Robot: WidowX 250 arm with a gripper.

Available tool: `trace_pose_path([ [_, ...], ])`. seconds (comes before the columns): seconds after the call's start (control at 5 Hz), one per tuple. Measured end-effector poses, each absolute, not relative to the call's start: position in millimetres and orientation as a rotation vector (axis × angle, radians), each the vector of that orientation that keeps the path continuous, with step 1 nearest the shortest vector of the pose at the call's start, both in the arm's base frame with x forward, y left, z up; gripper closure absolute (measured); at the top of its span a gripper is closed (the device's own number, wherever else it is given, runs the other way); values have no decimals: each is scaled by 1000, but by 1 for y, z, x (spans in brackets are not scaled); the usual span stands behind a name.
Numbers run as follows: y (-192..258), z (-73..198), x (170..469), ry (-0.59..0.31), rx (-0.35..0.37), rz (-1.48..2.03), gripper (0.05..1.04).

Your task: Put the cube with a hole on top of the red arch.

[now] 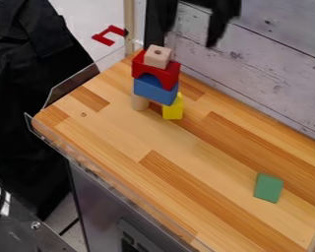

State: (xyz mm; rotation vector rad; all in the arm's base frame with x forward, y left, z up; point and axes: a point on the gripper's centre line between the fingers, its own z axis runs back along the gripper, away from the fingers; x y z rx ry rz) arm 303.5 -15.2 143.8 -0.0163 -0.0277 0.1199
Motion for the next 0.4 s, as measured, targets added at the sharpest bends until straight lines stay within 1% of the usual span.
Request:
trace_pose_path([
  [0.2,-58,119,288,2,-78,73,85],
  [0.4,-83,117,289,-30,-106,10,85],
])
